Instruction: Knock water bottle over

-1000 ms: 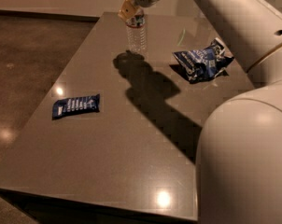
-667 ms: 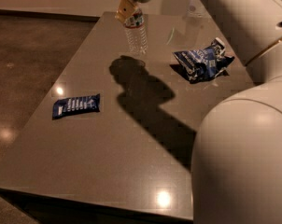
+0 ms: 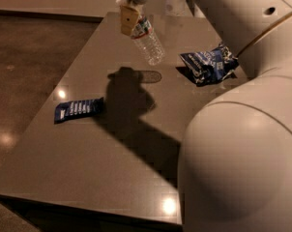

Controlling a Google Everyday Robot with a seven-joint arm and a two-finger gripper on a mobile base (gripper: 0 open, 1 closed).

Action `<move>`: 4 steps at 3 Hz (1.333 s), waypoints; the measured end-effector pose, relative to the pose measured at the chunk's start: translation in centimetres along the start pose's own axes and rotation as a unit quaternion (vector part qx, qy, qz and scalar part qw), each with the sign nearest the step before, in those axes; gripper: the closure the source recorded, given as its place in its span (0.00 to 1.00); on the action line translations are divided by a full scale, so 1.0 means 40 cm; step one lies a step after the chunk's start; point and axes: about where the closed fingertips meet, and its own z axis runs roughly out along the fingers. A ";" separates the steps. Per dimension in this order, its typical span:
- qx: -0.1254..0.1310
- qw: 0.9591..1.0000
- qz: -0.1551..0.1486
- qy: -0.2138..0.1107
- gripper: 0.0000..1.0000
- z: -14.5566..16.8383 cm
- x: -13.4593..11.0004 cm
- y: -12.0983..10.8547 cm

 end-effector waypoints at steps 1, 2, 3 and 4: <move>-0.025 0.997 -0.044 0.056 1.00 0.036 0.027 0.028; -0.053 0.992 -0.073 0.090 1.00 0.083 0.055 0.046; -0.069 0.986 -0.104 0.111 1.00 0.111 0.075 0.061; -0.077 0.981 -0.127 0.128 0.90 0.126 0.096 0.074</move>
Offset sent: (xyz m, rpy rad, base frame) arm -0.0149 -0.0237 -0.0616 -0.3164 0.2223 0.1434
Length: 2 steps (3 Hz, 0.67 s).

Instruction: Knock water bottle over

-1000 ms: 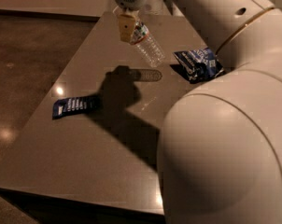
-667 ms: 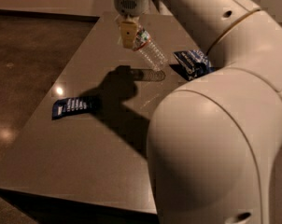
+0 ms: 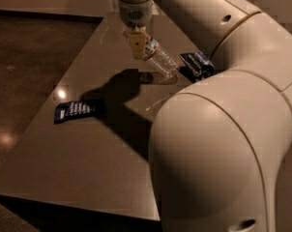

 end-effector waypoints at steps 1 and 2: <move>-0.009 1.000 -0.021 0.014 0.67 0.016 0.011 0.023; -0.023 0.999 -0.043 0.023 0.43 0.034 0.020 0.055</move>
Offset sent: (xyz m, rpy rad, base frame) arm -0.0518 -0.0259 -0.0296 -0.1421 0.1532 0.1086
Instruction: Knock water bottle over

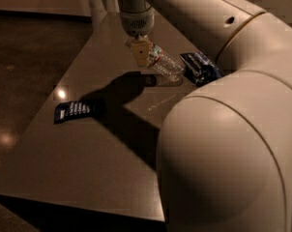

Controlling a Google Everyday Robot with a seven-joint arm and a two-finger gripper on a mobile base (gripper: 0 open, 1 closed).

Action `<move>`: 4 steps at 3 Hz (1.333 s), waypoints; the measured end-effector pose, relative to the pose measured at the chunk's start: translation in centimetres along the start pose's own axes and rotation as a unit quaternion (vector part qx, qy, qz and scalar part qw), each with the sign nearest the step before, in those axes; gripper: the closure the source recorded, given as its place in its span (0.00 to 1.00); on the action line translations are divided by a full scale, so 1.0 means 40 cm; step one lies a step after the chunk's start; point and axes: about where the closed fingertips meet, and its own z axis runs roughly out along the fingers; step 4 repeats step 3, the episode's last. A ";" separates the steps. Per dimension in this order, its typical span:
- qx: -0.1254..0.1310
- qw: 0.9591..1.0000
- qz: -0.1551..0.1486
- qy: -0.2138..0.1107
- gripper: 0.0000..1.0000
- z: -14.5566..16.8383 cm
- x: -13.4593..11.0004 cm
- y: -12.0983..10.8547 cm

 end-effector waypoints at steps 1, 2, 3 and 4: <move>-0.014 1.000 -0.020 0.005 0.19 0.017 0.002 0.031; -0.033 0.999 -0.035 0.008 0.00 0.040 0.014 0.071; -0.033 0.999 -0.035 0.008 0.00 0.040 0.014 0.071; -0.033 0.999 -0.035 0.008 0.00 0.040 0.014 0.071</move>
Offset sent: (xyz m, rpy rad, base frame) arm -0.0465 -0.0222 -0.0194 -0.0829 0.1407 0.0594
